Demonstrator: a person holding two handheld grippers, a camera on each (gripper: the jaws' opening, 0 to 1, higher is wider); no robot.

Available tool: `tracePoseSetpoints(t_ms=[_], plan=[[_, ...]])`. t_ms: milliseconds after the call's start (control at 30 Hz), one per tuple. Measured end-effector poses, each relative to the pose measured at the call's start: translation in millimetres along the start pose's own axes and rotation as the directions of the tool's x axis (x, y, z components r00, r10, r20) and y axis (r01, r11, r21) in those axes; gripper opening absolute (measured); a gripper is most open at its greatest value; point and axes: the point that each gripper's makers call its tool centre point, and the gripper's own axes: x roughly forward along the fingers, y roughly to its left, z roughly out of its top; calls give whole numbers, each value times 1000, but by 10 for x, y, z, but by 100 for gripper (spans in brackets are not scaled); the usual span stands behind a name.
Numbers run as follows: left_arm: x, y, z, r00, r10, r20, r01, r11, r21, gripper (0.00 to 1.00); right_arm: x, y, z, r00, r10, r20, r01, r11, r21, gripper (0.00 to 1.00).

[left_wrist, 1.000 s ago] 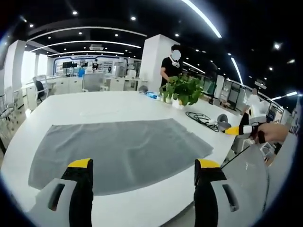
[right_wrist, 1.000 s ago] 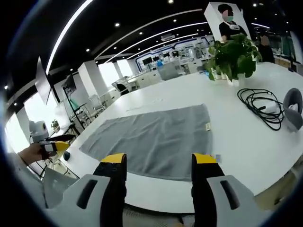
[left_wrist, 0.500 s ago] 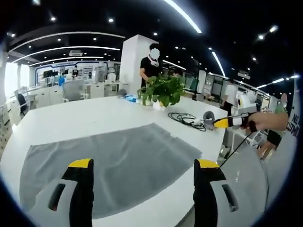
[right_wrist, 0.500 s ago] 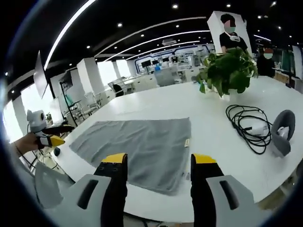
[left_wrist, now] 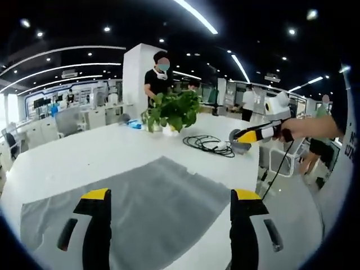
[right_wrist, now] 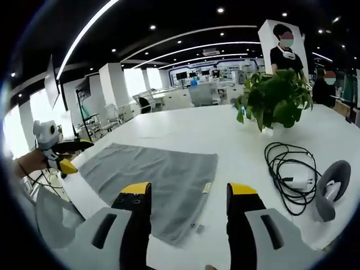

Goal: Fold the towel on the table until its edges align and the towel forms a compact rectangular stack.

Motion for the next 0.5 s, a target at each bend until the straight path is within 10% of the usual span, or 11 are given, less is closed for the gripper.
tracePoseSetpoints(t_ms=[500], plan=[[560, -487, 72, 968, -236, -89, 247, 958, 146, 89, 379, -190, 143, 998, 57, -21, -58, 998, -37, 52]])
